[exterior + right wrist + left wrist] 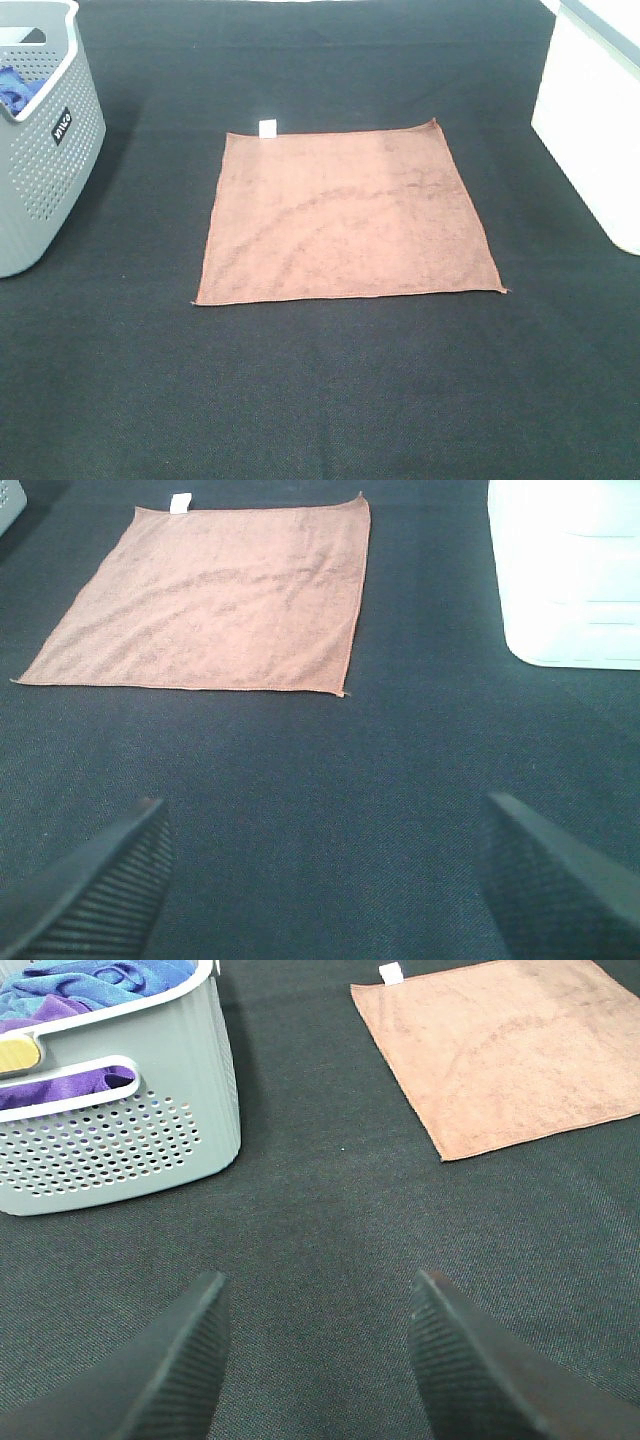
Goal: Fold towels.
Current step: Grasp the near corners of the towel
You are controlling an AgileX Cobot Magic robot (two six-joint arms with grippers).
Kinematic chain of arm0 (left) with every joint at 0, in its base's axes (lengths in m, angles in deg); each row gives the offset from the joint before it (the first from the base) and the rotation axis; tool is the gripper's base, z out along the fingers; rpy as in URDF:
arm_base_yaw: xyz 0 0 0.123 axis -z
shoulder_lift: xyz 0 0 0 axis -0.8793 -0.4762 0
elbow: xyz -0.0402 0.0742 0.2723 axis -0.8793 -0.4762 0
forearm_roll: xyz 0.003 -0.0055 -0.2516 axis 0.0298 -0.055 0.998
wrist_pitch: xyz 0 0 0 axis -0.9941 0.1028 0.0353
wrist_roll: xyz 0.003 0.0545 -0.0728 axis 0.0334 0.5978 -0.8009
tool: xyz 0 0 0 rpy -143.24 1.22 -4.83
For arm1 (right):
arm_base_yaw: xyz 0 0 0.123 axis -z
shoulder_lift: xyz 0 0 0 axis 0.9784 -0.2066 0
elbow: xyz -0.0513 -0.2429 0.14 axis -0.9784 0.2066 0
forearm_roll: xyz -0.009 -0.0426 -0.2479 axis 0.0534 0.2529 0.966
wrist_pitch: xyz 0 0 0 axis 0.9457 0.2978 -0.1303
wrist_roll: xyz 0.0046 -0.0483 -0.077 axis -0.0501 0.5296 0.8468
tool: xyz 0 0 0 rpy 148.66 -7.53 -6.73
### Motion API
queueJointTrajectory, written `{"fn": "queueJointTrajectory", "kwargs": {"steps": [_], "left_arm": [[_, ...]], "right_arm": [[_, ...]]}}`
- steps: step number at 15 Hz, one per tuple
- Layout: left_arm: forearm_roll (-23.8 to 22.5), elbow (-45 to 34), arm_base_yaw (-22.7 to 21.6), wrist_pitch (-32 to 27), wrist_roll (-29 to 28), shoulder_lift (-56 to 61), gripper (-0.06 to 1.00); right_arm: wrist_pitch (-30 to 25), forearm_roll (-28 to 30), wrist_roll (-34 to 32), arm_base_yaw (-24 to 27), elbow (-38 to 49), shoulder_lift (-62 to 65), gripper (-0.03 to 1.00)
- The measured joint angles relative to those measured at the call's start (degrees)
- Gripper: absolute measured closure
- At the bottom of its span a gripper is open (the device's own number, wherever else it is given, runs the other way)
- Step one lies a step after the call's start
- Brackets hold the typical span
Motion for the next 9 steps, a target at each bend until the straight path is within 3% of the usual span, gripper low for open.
{"fn": "queueJointTrajectory", "kwargs": {"steps": [9], "left_arm": [[0.00, 0.00, 0.00, 0.11, 0.00, 0.00, 0.41]], "right_arm": [[0.00, 0.00, 0.00, 0.00, 0.00, 0.00, 0.18]]}}
